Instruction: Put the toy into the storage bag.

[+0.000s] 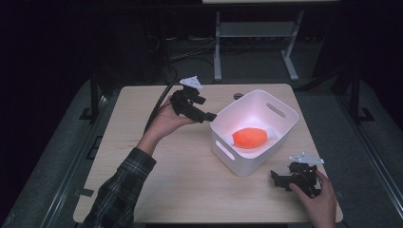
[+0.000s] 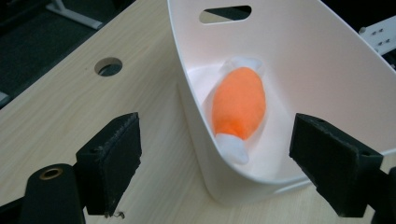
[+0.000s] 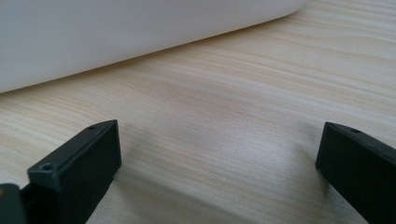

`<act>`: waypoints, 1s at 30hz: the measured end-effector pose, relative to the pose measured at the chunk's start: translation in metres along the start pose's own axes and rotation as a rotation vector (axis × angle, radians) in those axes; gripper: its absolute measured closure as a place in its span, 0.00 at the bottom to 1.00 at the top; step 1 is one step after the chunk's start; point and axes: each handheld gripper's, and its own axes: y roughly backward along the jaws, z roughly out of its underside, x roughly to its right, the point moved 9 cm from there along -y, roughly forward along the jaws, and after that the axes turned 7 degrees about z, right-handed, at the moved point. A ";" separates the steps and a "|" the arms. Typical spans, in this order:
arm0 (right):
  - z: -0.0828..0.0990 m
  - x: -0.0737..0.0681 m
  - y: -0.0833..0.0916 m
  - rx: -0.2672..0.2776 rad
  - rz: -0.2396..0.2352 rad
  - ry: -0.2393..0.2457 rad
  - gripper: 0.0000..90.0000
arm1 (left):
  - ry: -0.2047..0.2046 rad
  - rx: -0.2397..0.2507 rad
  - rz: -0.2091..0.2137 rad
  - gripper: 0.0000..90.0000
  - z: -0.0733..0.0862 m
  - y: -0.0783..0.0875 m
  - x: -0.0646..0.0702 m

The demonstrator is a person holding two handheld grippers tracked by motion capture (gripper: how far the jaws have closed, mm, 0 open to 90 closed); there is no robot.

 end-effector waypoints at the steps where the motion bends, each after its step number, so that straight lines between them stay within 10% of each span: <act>1: 0.000 0.000 0.000 -0.001 0.000 -0.001 0.00 | 0.003 0.004 -0.003 0.18 0.002 0.001 0.000; 30: 0.000 0.000 0.000 -0.002 0.000 -0.002 0.00 | 0.035 0.008 -0.132 0.15 0.084 0.055 0.013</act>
